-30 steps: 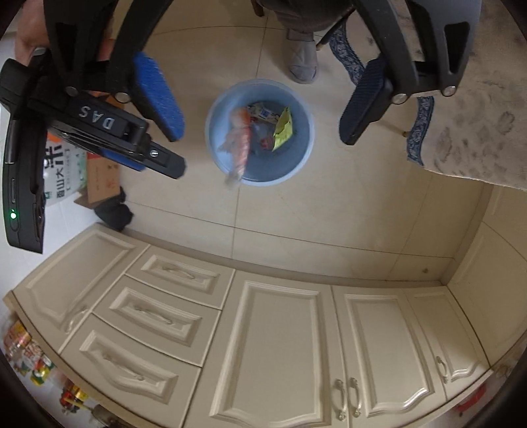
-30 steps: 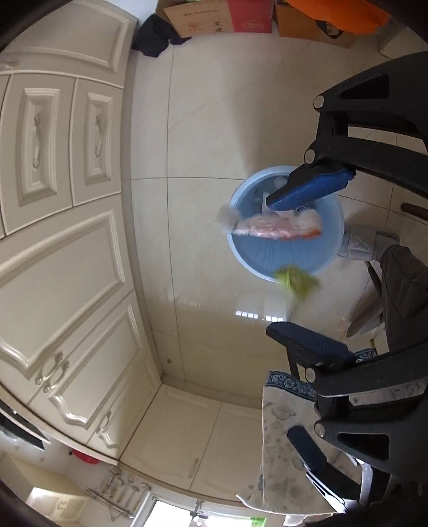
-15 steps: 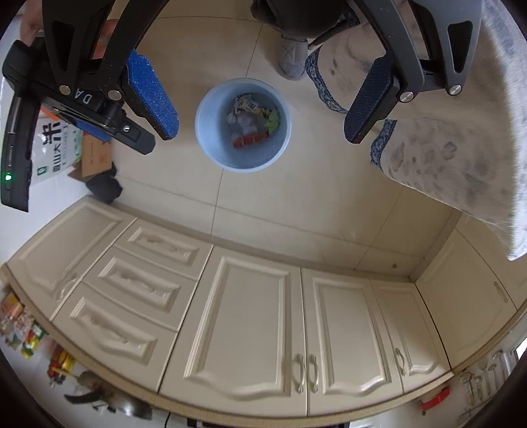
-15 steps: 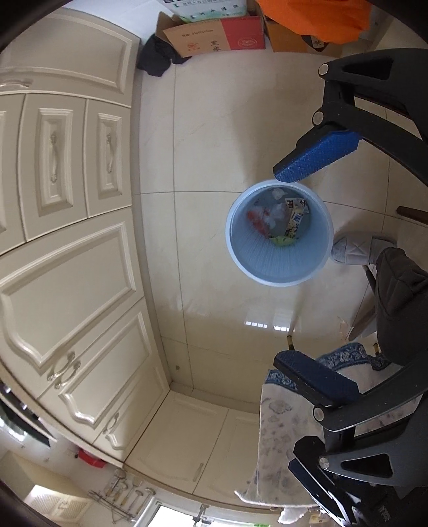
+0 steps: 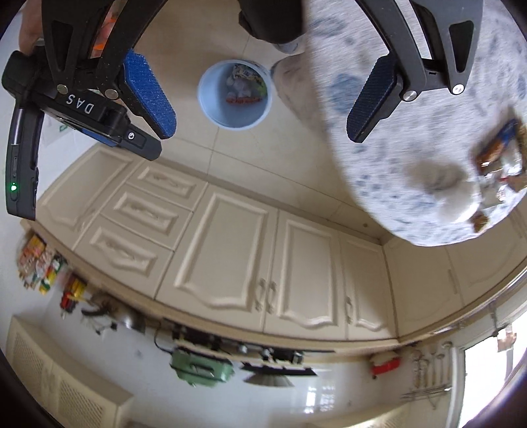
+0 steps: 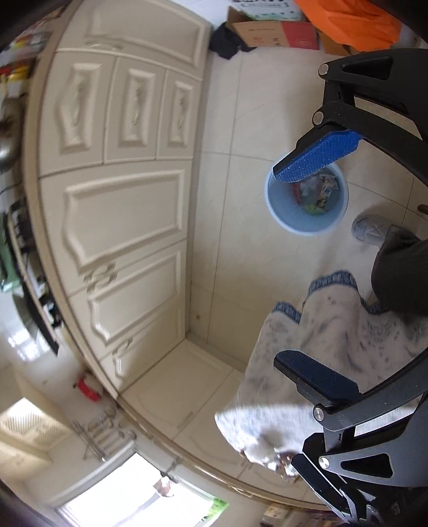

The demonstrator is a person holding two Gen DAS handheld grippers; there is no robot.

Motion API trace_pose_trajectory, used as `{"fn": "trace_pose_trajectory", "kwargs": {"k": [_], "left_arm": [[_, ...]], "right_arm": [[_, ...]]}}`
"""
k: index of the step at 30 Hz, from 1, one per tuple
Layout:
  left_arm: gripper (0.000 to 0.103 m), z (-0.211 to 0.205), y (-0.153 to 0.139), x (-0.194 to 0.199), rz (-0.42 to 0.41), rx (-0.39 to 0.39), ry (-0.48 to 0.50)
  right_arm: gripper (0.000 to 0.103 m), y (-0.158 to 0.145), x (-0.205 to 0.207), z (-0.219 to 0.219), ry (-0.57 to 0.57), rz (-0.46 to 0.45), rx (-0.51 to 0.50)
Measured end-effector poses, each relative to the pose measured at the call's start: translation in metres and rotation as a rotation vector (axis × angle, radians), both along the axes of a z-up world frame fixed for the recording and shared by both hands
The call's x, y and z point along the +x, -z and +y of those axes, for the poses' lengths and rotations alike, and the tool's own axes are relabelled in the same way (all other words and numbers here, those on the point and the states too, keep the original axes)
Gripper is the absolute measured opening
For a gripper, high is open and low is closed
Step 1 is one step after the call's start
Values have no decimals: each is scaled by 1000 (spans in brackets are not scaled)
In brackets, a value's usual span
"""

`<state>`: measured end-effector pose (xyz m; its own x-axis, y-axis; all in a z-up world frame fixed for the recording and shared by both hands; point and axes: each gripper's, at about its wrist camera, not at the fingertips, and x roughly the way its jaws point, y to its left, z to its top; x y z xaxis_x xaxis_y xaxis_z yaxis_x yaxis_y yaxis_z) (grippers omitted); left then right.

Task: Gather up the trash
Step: 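Return both tools from the bucket to the table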

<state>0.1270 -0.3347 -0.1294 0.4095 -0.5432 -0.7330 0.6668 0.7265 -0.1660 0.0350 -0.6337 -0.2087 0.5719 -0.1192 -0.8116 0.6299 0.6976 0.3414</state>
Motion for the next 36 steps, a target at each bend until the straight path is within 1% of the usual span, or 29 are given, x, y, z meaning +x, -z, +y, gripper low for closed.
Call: {"fn": "trace_pose_trajectory", "kwargs": {"k": [4,8,12,16,20,23,26,29,31,35,36], "left_arm": [[102,64,-24,-8,-44,-31,-83],[102,129,-46,-20,-108,-49,-192],[102,183,-60,-37,-166,-51,-317],[102,228,-69,-47,-201,-31,-433],[102,267,-73,-63,-214,-26,-524],[102,290,-77,-78,-219,-25,-578],[102,305,-79,-88,-225,-15,-618],[102,317,-80,-94,-234,-9,-647],[102,323,-79,-92,-231,-13,-660],[102,316,-71,-69,-215,-15,-644],[102,313,-67,-55,-209,-7,-639]], "right_arm": [[103,-36,24,43,-91,-52,-44],[103,-69,42,92,-189,-105,-97],[103,-99,59,147,-290,-158,-162],[103,-119,76,197,-376,-184,-225],[103,-129,90,240,-459,-202,-263],[103,-134,99,270,-518,-217,-292],[103,-136,107,296,-571,-227,-297],[103,-136,112,312,-608,-232,-312],[103,-136,118,318,-622,-231,-325],[103,-130,130,317,-634,-216,-335],[103,-127,134,315,-634,-209,-335]]}}
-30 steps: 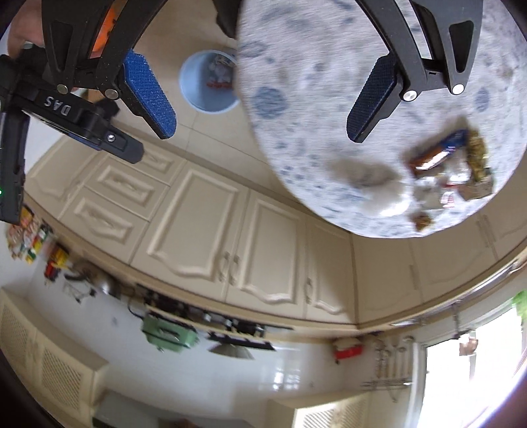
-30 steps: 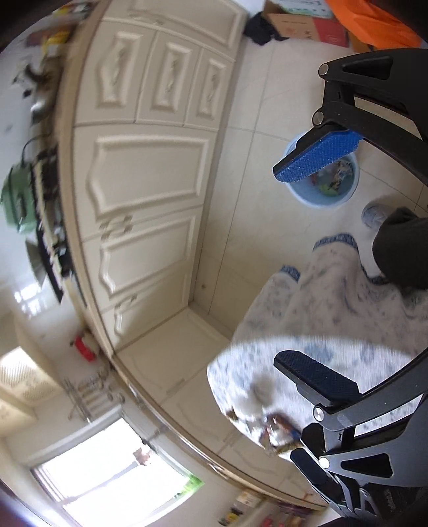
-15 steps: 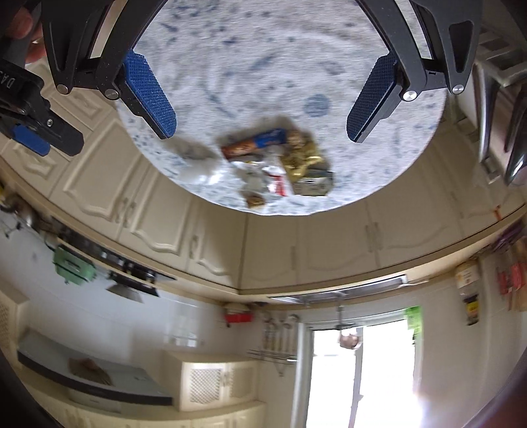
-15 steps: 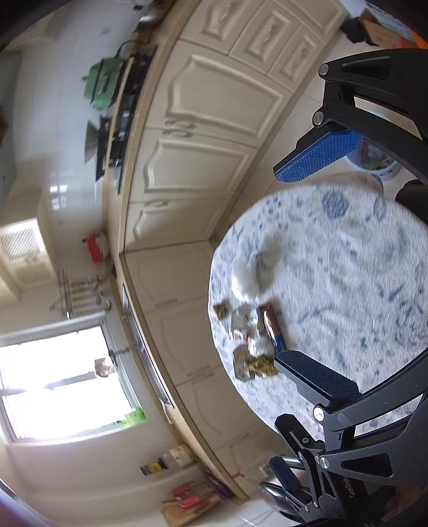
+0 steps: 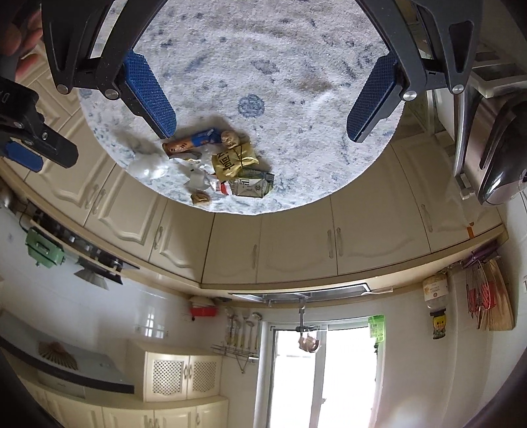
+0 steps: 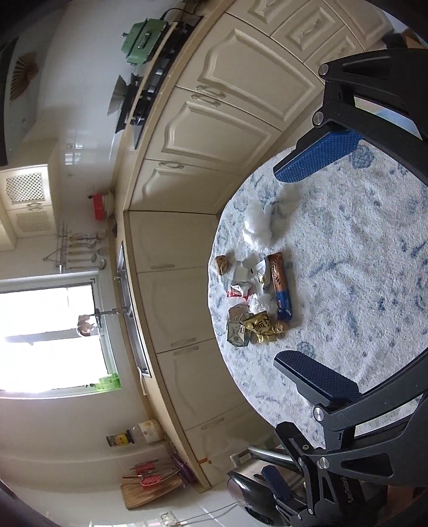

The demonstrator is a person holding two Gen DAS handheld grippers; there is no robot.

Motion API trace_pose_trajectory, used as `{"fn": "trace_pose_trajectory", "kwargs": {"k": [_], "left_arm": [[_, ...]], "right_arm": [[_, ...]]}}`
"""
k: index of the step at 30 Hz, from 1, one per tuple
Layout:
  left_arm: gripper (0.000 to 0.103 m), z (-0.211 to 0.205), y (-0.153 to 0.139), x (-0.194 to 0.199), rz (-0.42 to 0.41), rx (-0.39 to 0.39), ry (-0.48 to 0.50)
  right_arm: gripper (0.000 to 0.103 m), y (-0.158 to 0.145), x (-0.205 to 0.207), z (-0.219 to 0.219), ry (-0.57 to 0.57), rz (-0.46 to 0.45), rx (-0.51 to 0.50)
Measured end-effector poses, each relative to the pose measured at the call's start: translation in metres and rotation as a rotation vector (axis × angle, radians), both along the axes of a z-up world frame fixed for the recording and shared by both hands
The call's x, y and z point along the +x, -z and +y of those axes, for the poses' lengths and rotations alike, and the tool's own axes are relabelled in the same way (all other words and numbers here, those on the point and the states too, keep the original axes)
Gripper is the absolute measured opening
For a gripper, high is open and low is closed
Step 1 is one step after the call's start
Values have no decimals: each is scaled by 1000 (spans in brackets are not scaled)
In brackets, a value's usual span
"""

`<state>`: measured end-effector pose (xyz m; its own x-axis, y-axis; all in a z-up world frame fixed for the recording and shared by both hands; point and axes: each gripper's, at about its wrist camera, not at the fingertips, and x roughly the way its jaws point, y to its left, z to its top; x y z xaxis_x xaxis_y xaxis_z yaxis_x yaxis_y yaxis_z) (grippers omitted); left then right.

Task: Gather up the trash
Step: 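Return both tools from the bucket to the table, then grasp the clear plastic bag with the right tool while the left tool grasps the gold snack bag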

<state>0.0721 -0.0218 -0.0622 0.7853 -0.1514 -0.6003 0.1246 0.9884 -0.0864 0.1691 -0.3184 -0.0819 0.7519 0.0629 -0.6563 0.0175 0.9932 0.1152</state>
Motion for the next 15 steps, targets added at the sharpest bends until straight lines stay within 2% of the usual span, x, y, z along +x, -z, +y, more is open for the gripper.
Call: {"fn": "trace_pose_trajectory", "kwargs": {"k": [5,9,15], "left_arm": [[102,-18,20,34,39,14,22],[102,-30,39,86,75,28,43],[102,-58,80,155,147,53,60]], "right_arm": [[103,19,23,-14,22,45,-7],[103,39,48,-28,41,97,-9],[103,88,99,-48,62,196,3]]}}
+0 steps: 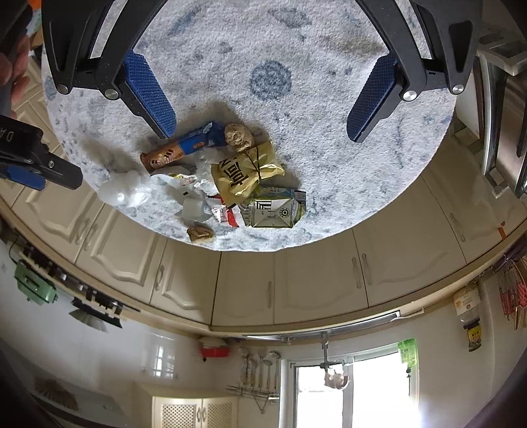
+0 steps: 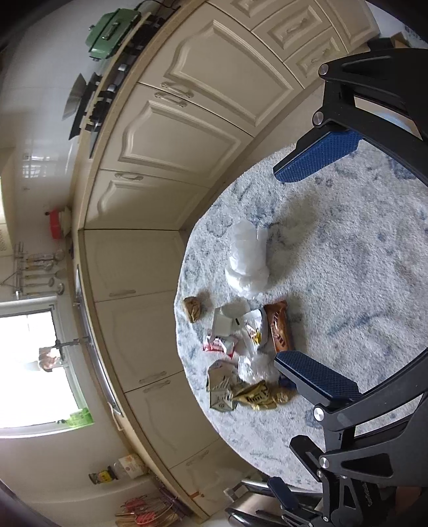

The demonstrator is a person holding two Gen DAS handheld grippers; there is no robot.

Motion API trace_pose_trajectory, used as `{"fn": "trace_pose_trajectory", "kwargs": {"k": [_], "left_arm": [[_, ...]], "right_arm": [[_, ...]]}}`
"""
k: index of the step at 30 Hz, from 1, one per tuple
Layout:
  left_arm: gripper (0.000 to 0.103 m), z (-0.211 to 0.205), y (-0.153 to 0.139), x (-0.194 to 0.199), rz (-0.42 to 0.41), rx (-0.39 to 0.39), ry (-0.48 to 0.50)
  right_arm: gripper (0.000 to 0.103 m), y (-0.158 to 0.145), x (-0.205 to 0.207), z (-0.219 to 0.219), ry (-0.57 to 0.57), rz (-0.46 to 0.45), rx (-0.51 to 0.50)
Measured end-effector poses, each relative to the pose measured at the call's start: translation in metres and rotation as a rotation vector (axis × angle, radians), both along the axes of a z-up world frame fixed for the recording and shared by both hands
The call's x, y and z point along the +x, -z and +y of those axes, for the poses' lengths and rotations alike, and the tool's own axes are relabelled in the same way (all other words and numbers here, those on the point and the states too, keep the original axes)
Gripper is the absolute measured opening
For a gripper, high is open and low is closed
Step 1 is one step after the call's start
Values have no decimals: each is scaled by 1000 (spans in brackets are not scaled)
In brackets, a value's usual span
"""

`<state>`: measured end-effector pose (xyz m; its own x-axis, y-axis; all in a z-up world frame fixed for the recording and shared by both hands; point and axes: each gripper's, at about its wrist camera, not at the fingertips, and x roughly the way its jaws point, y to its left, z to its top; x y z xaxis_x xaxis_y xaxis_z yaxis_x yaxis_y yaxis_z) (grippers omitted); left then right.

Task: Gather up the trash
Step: 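Grasp the clear plastic bag with the right tool while the left tool grasps the gold snack bag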

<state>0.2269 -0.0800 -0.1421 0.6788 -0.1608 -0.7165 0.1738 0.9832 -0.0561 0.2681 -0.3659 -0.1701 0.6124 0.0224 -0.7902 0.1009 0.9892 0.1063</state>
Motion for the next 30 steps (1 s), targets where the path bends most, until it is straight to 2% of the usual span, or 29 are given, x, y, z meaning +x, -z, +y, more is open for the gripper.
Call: {"fn": "trace_pose_trajectory", "kwargs": {"k": [9,12,17,18,21,22,27,30], "left_arm": [[102,-22,51,93,76,60,18],[102,-27,61,112,86,81,30],[100,-29,69,131,93,51,87],[95,-29,69,134,101,24,106],[66,-25,73,149,149,-90,174],[64,-24,74,153,161,-112,185],[58,-21,77,157,145,-127,221],[57,-24,76,154,122,-108,250]], "right_arm": [[101,71,82,-10,-6,133,29],[76,84,91,-7,-28,163,38],[55,85,91,-1,-67,151,53],[49,85,91,0,-69,149,59],[45,82,87,0,-71,146,87],[44,82,86,0,-71,144,98],[44,75,72,-4,-61,133,134],[44,74,67,-5,-57,133,146]]}}
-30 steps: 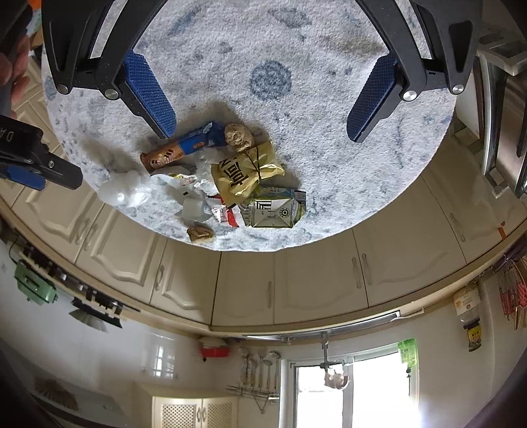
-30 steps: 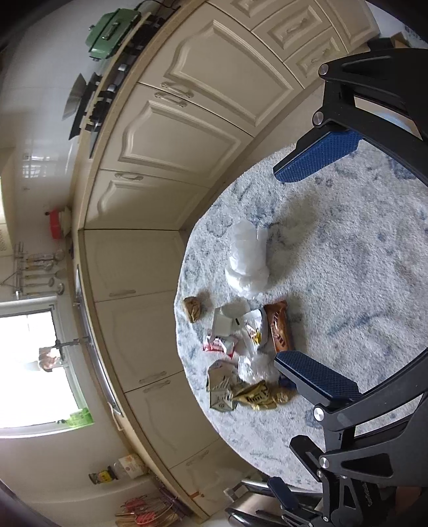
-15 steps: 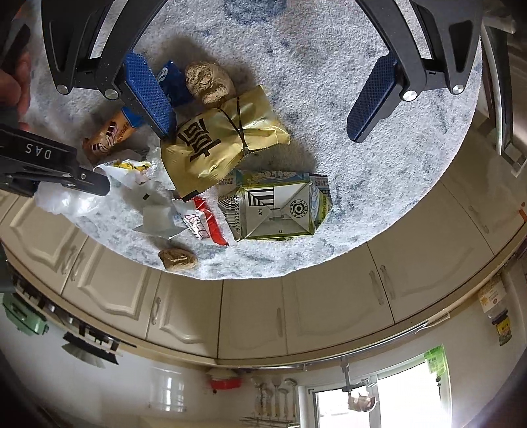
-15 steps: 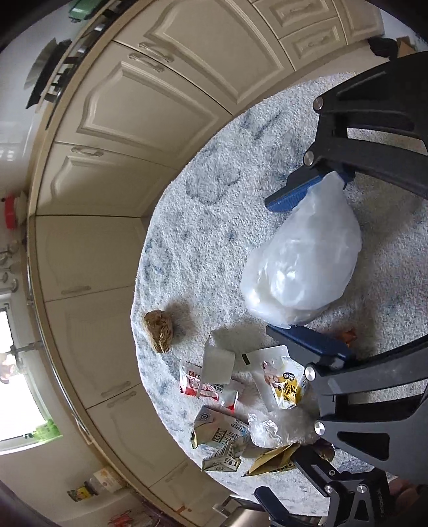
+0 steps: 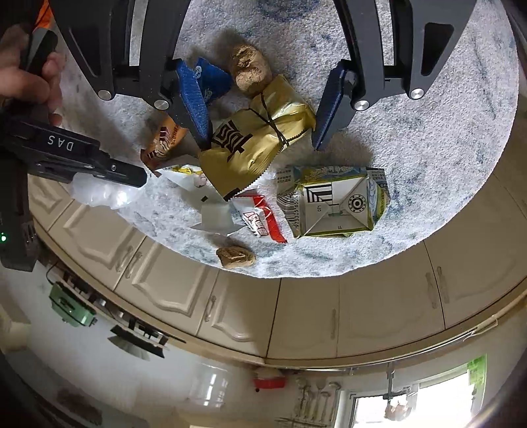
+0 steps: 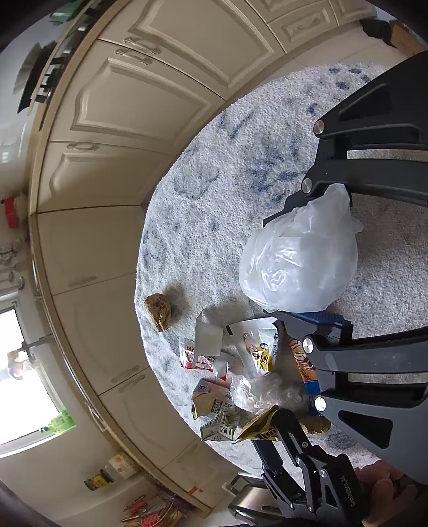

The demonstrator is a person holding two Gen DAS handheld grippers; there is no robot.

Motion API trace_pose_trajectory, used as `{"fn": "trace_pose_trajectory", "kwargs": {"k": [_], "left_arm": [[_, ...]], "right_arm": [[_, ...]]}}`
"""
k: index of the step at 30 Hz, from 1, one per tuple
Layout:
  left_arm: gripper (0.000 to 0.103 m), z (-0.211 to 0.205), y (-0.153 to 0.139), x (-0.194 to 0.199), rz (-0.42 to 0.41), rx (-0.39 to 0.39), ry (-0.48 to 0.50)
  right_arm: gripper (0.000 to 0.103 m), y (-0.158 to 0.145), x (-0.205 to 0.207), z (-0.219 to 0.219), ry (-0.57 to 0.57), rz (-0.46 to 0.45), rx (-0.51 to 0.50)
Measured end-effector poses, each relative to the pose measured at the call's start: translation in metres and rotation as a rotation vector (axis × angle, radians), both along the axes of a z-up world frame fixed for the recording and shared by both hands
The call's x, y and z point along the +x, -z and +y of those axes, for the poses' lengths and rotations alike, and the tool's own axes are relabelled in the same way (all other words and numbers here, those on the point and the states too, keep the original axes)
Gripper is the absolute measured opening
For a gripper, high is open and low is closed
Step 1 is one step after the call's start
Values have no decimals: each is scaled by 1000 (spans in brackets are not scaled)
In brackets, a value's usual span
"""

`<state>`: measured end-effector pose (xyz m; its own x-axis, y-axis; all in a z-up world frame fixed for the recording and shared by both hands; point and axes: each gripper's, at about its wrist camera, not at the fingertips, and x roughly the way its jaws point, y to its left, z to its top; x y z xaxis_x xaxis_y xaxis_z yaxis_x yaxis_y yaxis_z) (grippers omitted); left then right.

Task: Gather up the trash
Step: 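Grasp the clear plastic bag with the right tool while the left tool grasps the gold snack bag, then carry the plastic bag and gold snack bag to the blue bucket and release both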

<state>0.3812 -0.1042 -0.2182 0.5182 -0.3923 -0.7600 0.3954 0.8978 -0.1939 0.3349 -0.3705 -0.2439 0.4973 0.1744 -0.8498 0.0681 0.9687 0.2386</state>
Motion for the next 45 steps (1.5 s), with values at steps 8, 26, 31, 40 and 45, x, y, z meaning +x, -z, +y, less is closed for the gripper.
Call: {"fn": "trace_pose_trajectory", "kwargs": {"k": [8,26,31,40,45], "left_arm": [[57,4,-8,-9,-25,-43,6],[57,-11,-109,-154,-249,-143,-45],[57,-49,-128,-193,-282,-162,33],[57,-157,-128,-239,-234,-199,225],[57,-230,-101,-243,-116,-215,361]], "right_arm": [[44,-13,-15,-6,9,-20,15],[44,-125,-113,-22,26,-231,-6],[44,-153,-159,-51,86,-282,-35],[44,-158,-244,-135,277,-274,-95],[44,-125,-286,-200,417,-192,-115]]}}
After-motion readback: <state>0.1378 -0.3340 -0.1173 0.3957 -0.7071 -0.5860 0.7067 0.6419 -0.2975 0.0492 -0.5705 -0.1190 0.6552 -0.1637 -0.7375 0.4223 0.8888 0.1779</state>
